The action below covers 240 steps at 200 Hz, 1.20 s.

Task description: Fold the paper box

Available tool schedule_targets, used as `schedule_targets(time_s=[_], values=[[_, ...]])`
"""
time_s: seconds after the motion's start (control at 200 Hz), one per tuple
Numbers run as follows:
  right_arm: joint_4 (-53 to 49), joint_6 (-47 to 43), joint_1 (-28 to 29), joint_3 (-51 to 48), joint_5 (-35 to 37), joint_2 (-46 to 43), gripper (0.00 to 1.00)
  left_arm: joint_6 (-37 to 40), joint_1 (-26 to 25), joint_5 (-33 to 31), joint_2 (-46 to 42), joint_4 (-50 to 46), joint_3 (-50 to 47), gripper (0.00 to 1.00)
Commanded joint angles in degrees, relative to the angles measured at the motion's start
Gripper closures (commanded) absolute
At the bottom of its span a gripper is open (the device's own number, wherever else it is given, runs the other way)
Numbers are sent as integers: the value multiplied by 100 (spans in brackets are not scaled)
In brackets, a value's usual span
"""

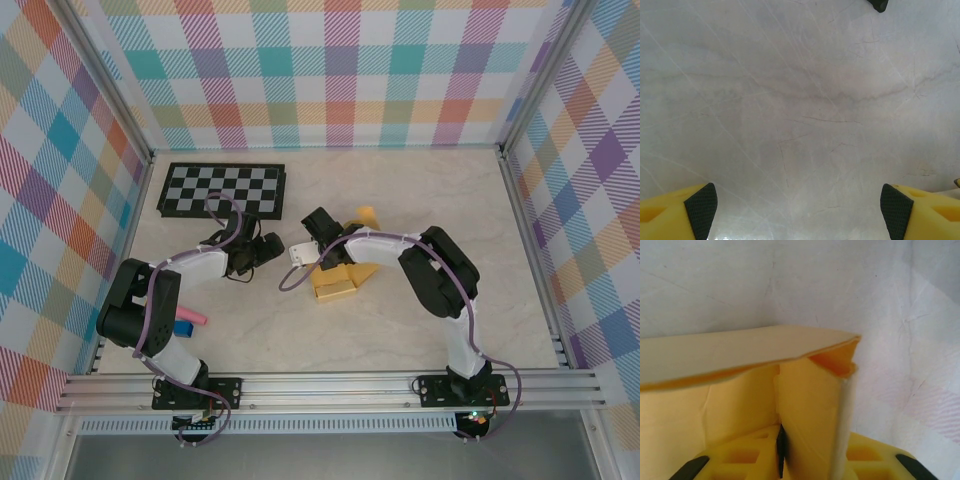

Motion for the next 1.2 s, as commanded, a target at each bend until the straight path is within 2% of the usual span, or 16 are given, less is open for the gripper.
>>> schedule_targets(time_s=[0.0,0.165,0.3,0.405,0.66,0.935,1.02,1.195], values=[[-170,-127,-3,-62,-31,181,70,4,64,4,-84,-240,108,13],[-982,-6,-1,408,-347,125,65,-17,77,-80,-21,-335,174,13],[-1411,59,-1,738,-264,149,63,36,132,-226,7,-395,262,13],[-1648,-30,3,880,-272,-13,61,118,178,-318,-28,-406,315,13],[-2411,-174,29,1024,-822,-567,56,267,239,-315,-56,-394,525,12],[-2551,-233,135,806,-961,-905,52,1027,270,370,53,-239,962,13],[-2511,-235,105,661,-1088,-703,52,1003,275,405,144,-306,1065,13],[-2331,360,128,676,-1336,-532,48,790,275,510,152,-187,883,13]])
